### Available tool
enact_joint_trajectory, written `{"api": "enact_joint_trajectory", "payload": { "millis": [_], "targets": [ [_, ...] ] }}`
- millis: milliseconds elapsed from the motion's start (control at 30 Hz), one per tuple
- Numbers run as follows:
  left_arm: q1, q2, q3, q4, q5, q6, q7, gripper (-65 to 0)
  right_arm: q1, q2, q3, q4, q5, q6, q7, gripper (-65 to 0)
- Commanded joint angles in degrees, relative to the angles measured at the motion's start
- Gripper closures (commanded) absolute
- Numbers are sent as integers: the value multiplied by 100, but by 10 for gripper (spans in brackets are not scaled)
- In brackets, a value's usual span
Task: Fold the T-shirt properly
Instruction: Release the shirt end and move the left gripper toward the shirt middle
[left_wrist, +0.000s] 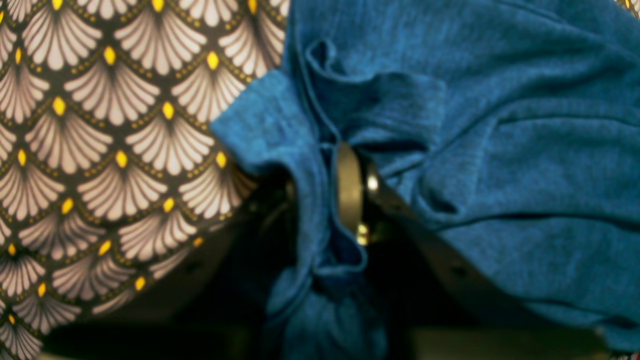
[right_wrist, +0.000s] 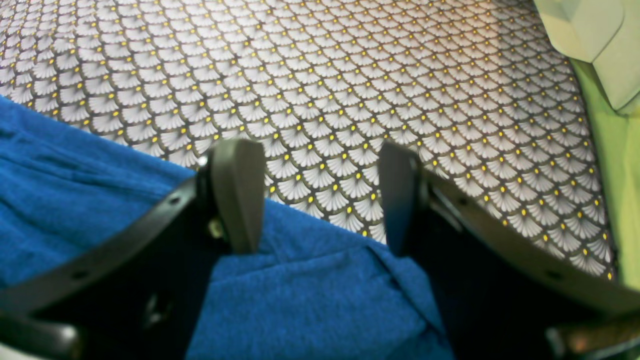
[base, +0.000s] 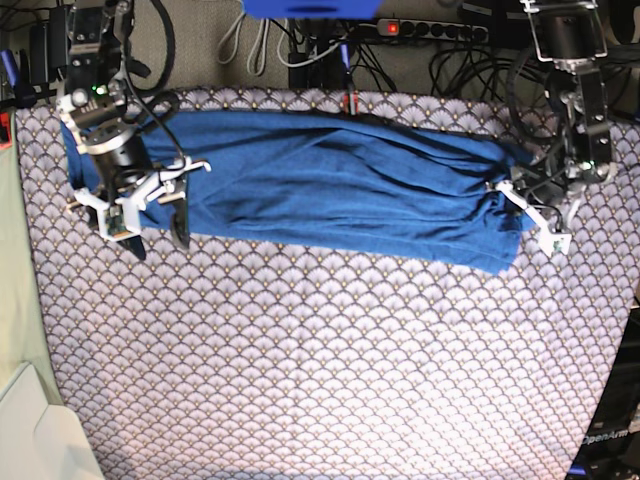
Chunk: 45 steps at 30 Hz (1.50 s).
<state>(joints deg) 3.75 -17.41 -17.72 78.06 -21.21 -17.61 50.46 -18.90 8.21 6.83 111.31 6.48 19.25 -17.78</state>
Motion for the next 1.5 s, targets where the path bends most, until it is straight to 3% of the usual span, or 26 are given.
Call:
{"api": "enact_joint_trajectory", "payload": {
  "millis": [0,133,300,467,533,667,767,933,1133,1467],
  "targets": [
    [87,119,97,-92,7,-125,594,0,48,36,16,91,68,-12,174,-369],
    [78,119,97,-22,-19,-125,594,-4,48,36,16,91,68,-12,174,-369],
    [227,145,97,884,25,-116,611,-3,48,36,16,91,68,-12,174,-369],
    [236,154,97,1438,86,-99,1086,-3,48,36,7,91,68,-12,174,-369],
    [236,233,97,1605,288,227,1113,-3,48,28,7,91,68,-12,174,-369],
    [236,602,132,1930,912,1466,1139,-3,48,28,7,91,68,-12,174,-369],
    [245,884,141,2211,1299,1879,1157,-3,48,28,7,91,68,-12,174,-369],
    [236,1165,167,2440,1976,1941,1157,-3,48,28,7,91,68,-12,174,-369],
    [271,1191,1029,2633,2794,1941,1095,-3,48,36,25,91,68,-12,174,-369],
    [236,1438,2189,2862,2882,1950,1157,-3,57,54,148,100,51,-12,174,-369]
  ]
}}
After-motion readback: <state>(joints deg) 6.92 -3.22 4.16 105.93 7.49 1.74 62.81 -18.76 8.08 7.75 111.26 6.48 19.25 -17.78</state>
